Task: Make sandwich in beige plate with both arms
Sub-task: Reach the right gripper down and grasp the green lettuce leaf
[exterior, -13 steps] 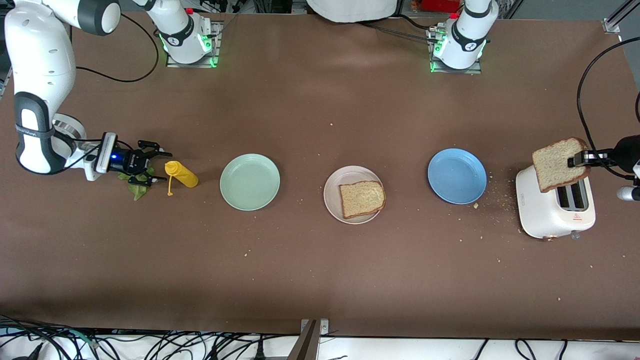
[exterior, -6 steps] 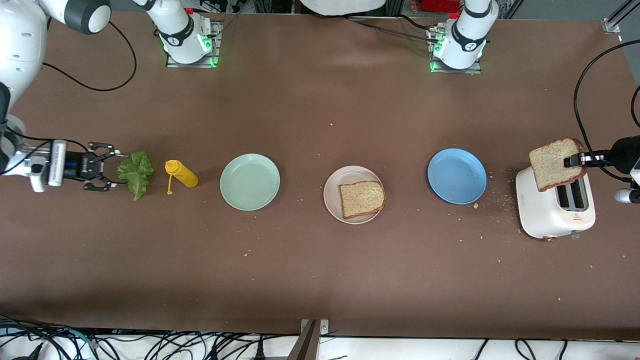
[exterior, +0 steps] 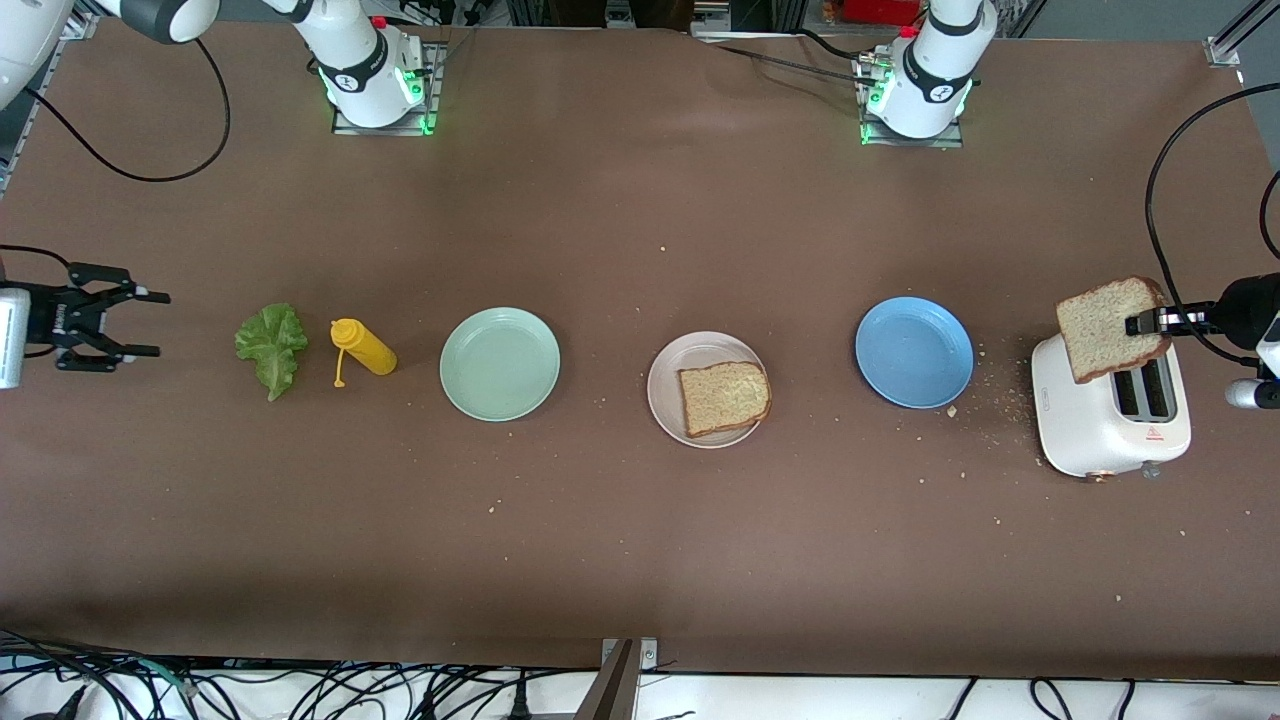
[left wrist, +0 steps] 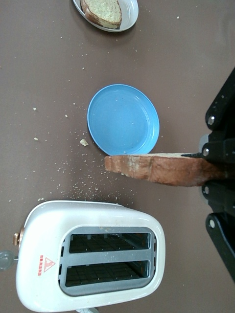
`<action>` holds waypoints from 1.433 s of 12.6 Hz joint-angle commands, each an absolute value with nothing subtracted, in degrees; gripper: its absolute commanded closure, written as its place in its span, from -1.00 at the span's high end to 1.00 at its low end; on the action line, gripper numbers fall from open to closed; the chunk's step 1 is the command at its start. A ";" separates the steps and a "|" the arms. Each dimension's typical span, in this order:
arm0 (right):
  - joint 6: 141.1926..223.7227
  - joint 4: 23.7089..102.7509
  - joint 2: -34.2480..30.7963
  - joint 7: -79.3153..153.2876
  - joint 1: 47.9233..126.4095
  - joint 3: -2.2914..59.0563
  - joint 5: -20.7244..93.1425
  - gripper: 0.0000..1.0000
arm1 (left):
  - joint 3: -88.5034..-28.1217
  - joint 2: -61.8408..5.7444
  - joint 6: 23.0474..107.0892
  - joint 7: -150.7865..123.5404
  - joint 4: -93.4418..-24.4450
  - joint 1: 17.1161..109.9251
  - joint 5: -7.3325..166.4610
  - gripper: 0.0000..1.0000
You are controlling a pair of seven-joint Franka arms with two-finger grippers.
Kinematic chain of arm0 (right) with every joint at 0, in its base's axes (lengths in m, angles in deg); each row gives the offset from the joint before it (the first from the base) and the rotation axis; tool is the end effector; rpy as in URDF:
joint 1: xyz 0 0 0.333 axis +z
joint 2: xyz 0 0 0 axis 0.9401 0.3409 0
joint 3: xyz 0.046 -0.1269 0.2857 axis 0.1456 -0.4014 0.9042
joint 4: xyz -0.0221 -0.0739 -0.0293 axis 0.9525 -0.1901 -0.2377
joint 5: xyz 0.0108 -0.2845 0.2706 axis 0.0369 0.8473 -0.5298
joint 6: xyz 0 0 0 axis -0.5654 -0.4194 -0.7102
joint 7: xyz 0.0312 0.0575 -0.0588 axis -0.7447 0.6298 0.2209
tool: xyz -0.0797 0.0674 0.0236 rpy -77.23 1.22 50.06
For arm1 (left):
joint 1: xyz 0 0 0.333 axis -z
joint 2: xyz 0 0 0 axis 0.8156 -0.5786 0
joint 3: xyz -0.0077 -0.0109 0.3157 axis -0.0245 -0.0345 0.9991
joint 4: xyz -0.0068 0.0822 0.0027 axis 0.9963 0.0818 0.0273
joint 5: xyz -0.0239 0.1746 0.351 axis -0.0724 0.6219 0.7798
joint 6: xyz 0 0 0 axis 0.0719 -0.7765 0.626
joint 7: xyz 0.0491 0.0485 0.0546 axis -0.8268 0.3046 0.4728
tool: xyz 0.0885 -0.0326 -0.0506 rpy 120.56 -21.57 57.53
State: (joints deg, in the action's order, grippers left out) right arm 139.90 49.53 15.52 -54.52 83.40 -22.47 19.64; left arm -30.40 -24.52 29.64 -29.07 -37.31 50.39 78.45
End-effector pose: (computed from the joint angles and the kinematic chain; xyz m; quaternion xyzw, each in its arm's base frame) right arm 0.5891 -0.2435 0.3619 -0.8553 -0.3958 -0.0635 0.3284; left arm 0.6269 0.1160 0.4832 0.9849 0.0423 -0.1438 0.0863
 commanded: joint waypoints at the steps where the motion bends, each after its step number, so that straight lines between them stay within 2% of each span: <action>1: 144.77 50.94 16.20 -43.89 99.97 -39.57 23.47 0.73 | -30.06 -24.84 28.59 -28.34 -36.22 50.43 76.78 -1.00; 3: 147.51 55.24 18.31 -33.27 109.58 -48.23 26.28 0.75 | -30.06 -24.84 28.59 -28.34 -36.22 50.43 76.78 -1.00; 6: 156.88 64.36 18.40 -21.91 118.11 -49.57 28.32 0.77 | -30.06 -24.84 28.59 -28.34 -36.22 50.43 76.78 -1.00; 9: 173.31 77.46 18.49 -18.02 126.30 -49.32 27.53 0.78 | -30.06 -24.84 28.59 -28.34 -36.22 50.43 76.78 -1.00; 12: 179.84 82.76 18.58 -16.17 126.15 -44.32 22.98 0.79 | -30.06 -24.84 28.59 -28.34 -36.22 50.43 76.43 -1.00; 15: 188.89 84.62 19.46 -16.17 120.19 -33.36 16.56 0.81 | -30.06 -24.84 28.59 -28.34 -36.22 50.43 76.25 -1.00; 18: 195.14 84.53 19.46 -16.52 115.43 -25.87 13.30 0.88 | -30.06 -24.84 28.59 -28.34 -36.22 50.43 76.34 -1.00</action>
